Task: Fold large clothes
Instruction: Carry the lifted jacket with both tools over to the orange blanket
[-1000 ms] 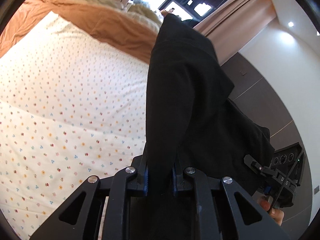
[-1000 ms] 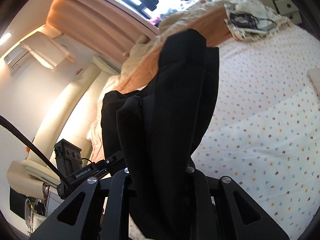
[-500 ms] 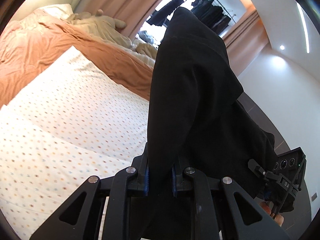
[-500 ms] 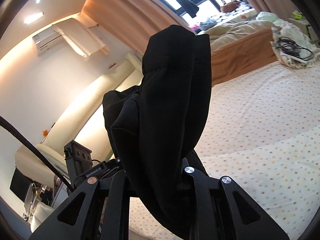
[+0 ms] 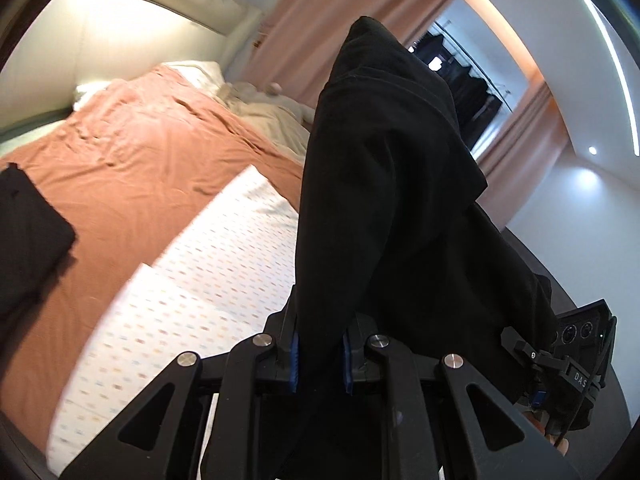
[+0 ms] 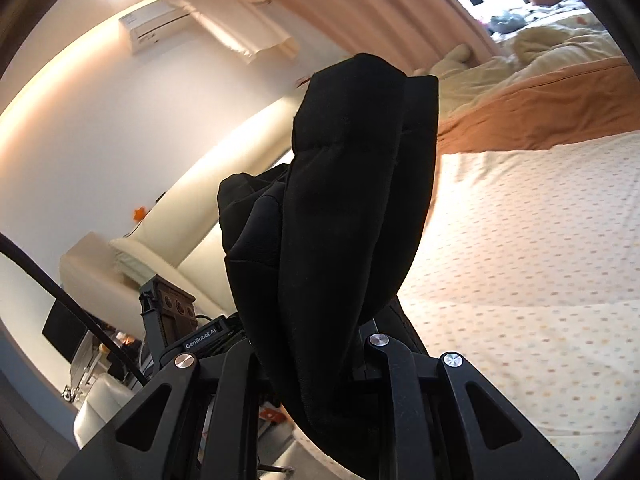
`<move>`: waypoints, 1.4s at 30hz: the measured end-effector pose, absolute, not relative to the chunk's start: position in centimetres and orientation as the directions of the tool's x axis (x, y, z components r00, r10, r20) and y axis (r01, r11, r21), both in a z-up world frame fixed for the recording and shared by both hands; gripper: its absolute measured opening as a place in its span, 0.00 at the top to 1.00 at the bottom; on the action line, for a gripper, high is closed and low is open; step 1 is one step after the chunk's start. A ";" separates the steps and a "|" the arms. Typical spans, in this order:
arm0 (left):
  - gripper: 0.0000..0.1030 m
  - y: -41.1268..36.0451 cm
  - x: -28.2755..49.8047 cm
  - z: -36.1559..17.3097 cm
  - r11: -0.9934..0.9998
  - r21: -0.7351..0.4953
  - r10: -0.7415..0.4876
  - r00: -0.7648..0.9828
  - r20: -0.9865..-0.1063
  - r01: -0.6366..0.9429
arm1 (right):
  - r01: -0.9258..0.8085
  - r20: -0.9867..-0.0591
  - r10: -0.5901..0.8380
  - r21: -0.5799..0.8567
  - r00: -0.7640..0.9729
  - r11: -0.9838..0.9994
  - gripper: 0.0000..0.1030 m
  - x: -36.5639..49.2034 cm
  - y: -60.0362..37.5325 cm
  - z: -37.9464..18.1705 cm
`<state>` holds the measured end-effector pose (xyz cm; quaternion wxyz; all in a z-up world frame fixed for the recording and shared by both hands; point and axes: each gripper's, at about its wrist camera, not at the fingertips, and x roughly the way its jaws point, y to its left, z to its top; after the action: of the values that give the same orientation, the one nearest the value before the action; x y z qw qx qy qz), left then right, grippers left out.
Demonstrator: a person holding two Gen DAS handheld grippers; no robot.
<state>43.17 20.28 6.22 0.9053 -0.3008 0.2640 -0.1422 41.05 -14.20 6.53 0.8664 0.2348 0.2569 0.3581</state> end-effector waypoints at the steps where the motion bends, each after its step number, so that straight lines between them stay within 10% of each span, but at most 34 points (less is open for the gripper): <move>1: 0.84 21.5 43.0 6.2 0.782 -0.617 -0.401 0.827 -0.393 0.087 | -0.512 -0.277 0.754 0.593 0.595 0.622 0.87 41.5 -12.8 6.3; 42: 0.85 53.8 34.1 5.1 0.788 -0.495 0.096 0.867 -0.489 -0.366 | -0.547 -0.220 0.975 0.816 -0.001 0.184 0.87 56.5 21.1 -1.7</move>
<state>34.13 53.84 5.11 0.9182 -0.3007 0.2250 0.1259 56.47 21.08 -1.67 0.6551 0.2651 0.4035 0.5812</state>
